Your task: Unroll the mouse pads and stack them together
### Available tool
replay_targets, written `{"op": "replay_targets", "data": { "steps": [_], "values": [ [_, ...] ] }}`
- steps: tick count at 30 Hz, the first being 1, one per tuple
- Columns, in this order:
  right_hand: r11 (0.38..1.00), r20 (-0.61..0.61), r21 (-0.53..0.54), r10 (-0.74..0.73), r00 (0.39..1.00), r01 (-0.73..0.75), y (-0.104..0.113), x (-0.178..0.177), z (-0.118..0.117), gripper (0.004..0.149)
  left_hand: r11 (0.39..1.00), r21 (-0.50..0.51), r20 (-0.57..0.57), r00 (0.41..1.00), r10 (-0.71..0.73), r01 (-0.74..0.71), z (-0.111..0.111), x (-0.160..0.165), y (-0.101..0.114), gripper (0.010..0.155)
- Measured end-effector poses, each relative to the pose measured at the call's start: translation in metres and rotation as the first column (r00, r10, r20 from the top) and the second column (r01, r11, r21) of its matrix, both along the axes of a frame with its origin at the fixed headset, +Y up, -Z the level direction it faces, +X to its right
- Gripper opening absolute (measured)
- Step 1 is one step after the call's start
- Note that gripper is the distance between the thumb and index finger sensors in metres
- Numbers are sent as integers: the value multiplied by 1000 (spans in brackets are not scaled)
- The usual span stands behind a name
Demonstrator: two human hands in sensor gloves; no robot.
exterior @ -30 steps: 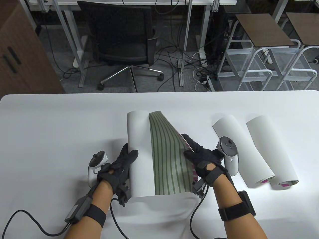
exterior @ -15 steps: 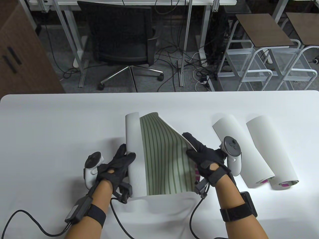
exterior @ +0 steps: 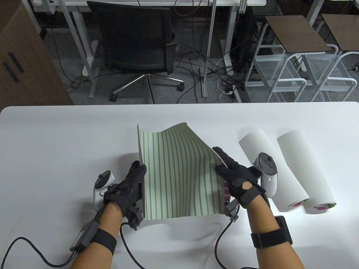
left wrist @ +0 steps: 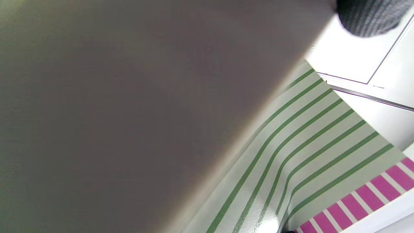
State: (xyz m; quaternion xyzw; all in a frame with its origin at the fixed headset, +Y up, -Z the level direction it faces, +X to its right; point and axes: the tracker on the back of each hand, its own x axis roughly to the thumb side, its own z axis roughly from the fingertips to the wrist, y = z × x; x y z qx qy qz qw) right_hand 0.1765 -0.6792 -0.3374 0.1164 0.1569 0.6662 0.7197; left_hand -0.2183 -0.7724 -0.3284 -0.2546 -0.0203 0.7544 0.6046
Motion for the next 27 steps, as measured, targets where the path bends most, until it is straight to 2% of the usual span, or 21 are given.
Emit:
{"op": "replay_targets", "data": {
  "steps": [4, 7, 10, 15, 17, 19, 20, 22, 24, 27],
  "values": [
    [1000, -1, 0, -7, 1000, 7, 1, 2, 0, 58, 1000, -13, -3, 1000, -3, 3, 0, -5, -1, 98],
    [1000, 7, -3, -9, 1000, 9, 1, 5, -1, 59, 999, -26, 3, 999, -45, 45, -3, -15, 4, 79],
    [1000, 23, -10, 3, 1000, -2, 2, 11, -4, 59, 972, -30, 16, 973, -231, 232, -8, -32, 13, 63],
    [986, 93, -52, 165, 982, -160, 1, 20, -14, 58, 872, -9, -5, 872, -489, 489, -20, -52, 34, 58],
    [936, 153, -71, 352, 924, -344, 0, 25, -19, 56, 840, 8, -42, 839, -543, 543, -26, -56, 43, 57],
    [843, 183, -95, 537, 823, -529, -4, 30, -25, 55, 821, 31, -79, 820, -567, 571, -30, -58, 49, 57],
    [811, 194, -112, 584, 788, -574, -7, 32, -28, 55, 814, 33, -107, 812, -573, 579, -32, -59, 51, 57],
    [800, 236, -187, 600, 764, -571, -21, 35, -32, 55, 811, 27, -137, 806, -576, 584, -34, -59, 48, 57],
    [790, 226, -231, 612, 758, -569, -34, 36, -35, 54, 804, 22, -135, 798, -587, 594, -36, -59, 41, 57],
    [723, 195, -292, 686, 701, -626, -55, 38, -35, 55, 770, 24, -46, 770, -637, 638, -38, -53, 26, 58]
  ]
}}
